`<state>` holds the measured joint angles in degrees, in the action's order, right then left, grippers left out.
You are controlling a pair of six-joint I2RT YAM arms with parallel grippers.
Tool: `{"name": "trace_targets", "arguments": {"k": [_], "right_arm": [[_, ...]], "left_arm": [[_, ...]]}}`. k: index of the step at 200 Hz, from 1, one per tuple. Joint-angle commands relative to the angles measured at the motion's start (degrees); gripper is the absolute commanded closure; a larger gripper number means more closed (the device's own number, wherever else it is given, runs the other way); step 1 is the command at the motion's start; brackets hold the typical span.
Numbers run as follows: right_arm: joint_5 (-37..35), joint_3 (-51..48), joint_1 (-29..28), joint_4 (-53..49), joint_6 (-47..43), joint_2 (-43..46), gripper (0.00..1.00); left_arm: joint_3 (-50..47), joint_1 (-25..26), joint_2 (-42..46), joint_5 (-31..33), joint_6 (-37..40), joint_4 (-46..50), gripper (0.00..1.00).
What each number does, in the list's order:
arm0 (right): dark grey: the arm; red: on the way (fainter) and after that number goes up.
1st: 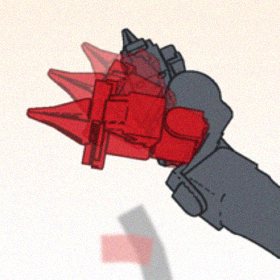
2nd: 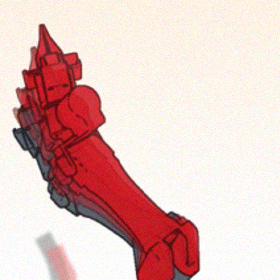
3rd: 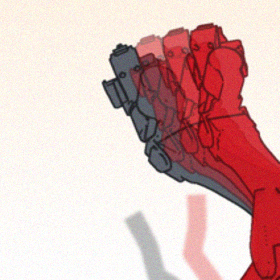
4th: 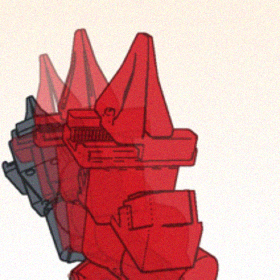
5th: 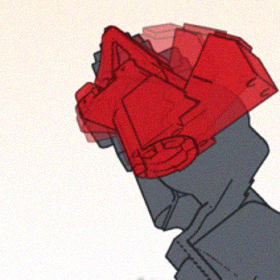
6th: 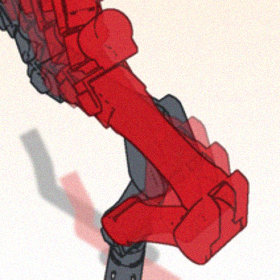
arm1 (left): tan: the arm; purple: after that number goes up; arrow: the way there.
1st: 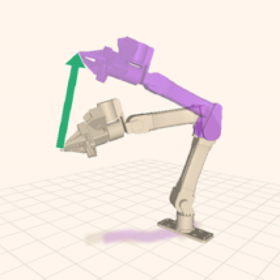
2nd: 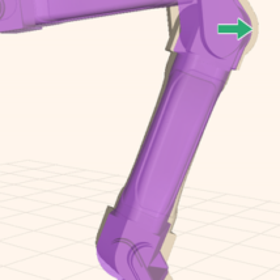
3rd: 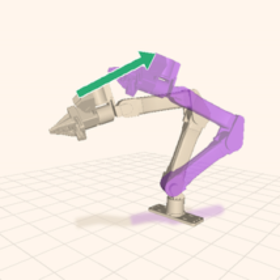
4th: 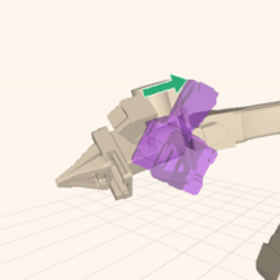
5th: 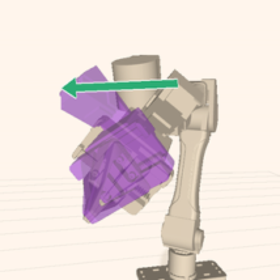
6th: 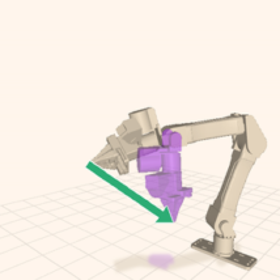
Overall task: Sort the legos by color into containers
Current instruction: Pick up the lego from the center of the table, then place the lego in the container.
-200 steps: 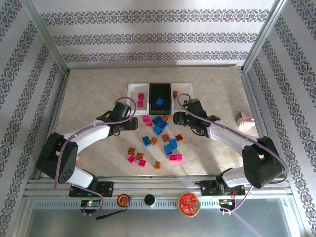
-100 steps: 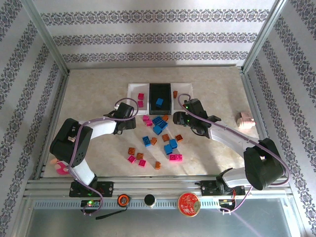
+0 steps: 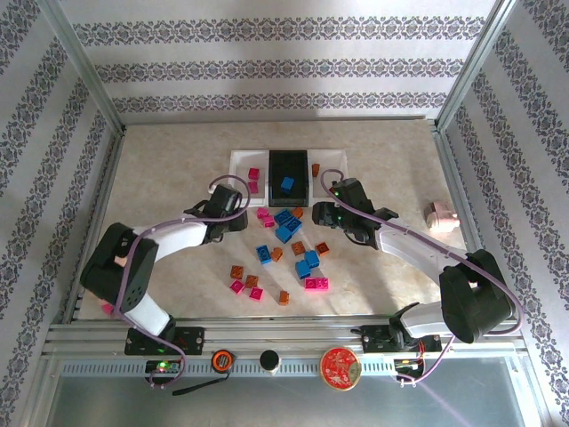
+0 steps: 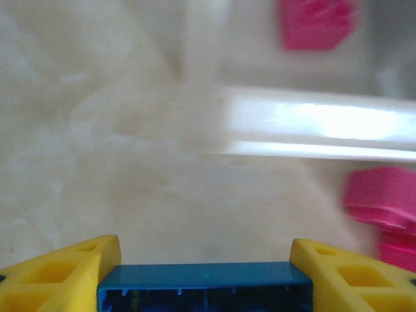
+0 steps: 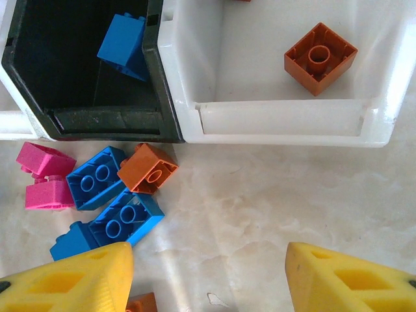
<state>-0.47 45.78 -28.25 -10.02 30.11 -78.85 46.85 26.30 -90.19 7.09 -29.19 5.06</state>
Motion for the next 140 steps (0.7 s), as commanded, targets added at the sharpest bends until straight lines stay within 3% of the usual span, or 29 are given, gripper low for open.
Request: {"name": "trace_targets", "arguments": {"k": [1, 48, 140], "right_arm": [[-1.02, -0.04, 0.3, 0.24, 0.84, 1.58, 0.36], [-0.88, -2.53, 0.18, 0.53, 1.67, 1.68, 0.36], [-1.21, -7.13, -1.17, -2.89, 2.06, 8.64, 0.36]], "left_arm": [[4.29, 3.58, 4.29, -0.21, 0.81, 2.1, 0.52], [20.73, 6.19, -6.24, -3.23, 2.32, 3.99, 0.51], [52.54, 5.58, -30.47, -0.06, 5.0, 15.42, 0.48]]}}
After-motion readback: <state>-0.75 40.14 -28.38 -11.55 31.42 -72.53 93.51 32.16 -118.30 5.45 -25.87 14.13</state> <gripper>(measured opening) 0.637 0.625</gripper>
